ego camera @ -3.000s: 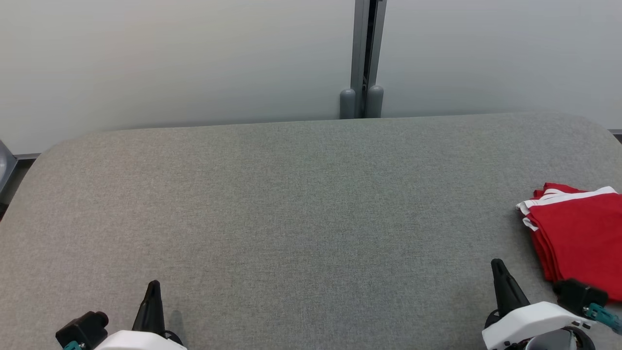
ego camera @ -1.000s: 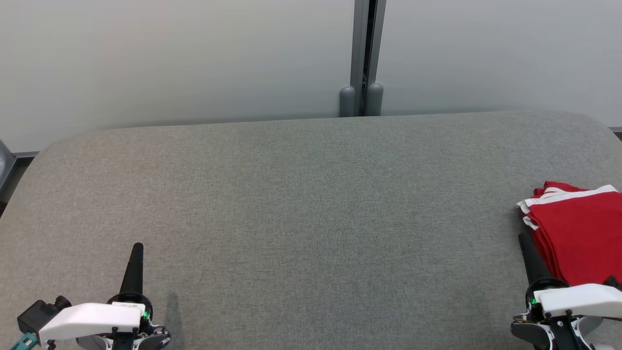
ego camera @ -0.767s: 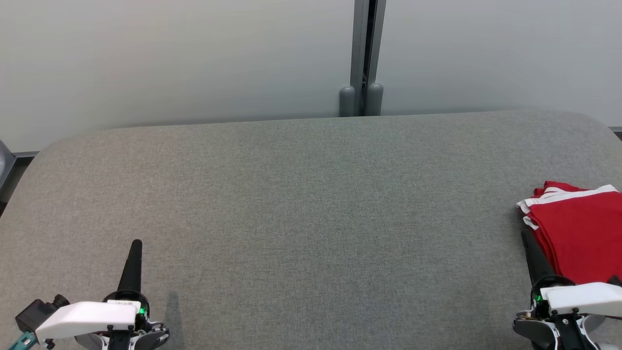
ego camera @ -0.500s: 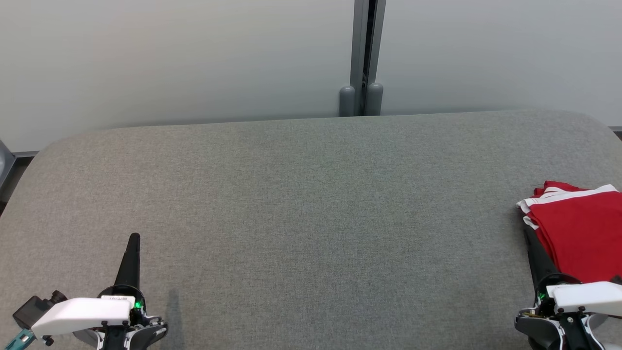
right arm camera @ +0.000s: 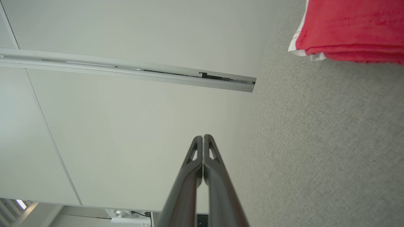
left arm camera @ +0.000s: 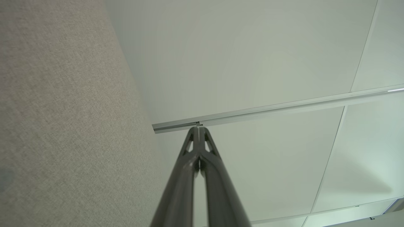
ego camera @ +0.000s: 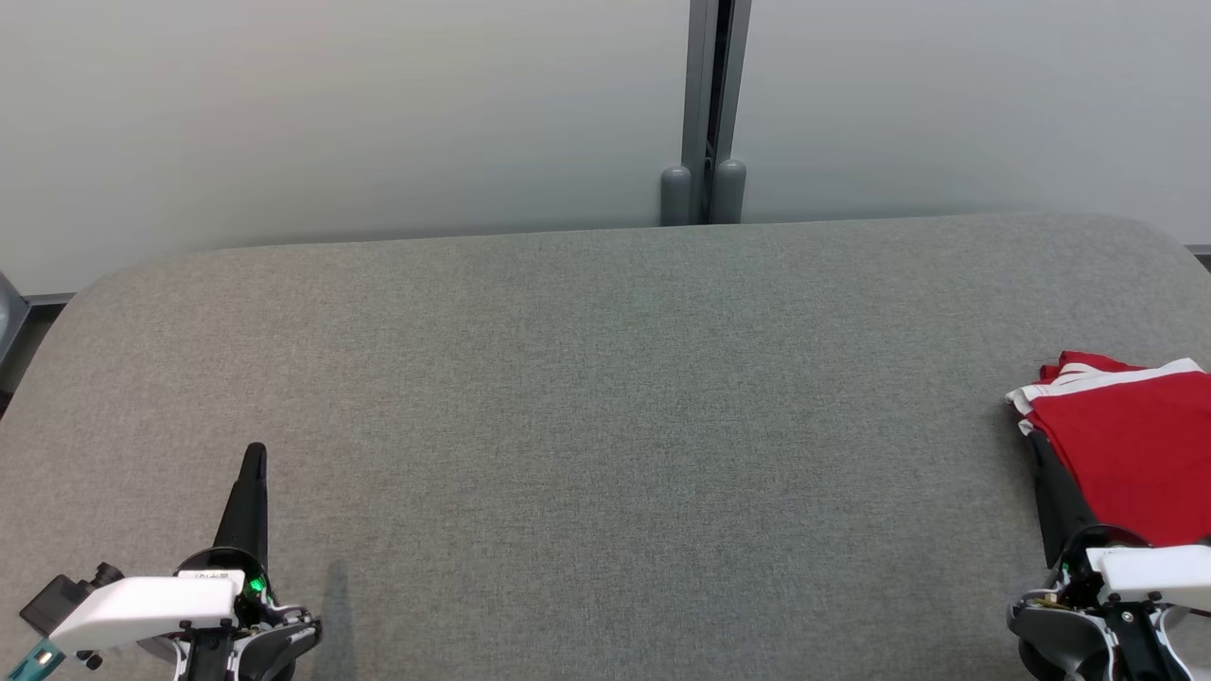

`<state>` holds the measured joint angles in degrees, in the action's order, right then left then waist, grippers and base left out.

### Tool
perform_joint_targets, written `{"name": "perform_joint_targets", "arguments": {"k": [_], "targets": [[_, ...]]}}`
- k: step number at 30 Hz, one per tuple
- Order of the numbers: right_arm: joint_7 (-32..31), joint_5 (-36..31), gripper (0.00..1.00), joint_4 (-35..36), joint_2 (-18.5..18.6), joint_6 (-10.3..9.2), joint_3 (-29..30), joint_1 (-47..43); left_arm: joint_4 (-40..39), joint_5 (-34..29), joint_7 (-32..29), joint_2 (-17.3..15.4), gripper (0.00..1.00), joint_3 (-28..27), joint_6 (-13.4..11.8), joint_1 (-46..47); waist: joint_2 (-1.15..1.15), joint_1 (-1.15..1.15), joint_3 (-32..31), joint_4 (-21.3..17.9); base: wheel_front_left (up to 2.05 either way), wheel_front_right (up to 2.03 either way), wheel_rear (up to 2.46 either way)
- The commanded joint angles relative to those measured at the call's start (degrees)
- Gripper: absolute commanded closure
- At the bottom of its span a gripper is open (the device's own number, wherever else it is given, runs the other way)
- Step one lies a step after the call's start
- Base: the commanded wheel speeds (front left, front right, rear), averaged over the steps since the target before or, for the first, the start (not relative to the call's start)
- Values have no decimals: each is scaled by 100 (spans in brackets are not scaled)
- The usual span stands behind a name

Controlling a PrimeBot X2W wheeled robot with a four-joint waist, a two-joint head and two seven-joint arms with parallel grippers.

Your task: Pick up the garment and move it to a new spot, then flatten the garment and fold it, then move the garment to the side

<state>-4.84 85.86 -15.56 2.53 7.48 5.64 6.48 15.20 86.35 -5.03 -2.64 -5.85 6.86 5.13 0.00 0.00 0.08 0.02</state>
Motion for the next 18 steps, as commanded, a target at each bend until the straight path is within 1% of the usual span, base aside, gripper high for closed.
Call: {"name": "perform_joint_targets", "arguments": {"k": [1, 14, 18], "targets": [[-62, 154, 100, 75, 53, 2, 43, -32, -62, 153, -35, -36, 100, -40, 34, 134, 0, 0, 1, 0, 0, 0, 0], [-191, 674, 100, 175, 59, 2, 100, -50, -133, 608, -162, -39, 100, -83, 85, 161, 0, 0, 9, -1, 0, 0, 0], [-191, 662, 100, 177, 60, 2, 98, -51, -127, 612, -169, -38, 100, -83, 75, 143, 0, 0, 10, -2, 0, 0, 0]]}}
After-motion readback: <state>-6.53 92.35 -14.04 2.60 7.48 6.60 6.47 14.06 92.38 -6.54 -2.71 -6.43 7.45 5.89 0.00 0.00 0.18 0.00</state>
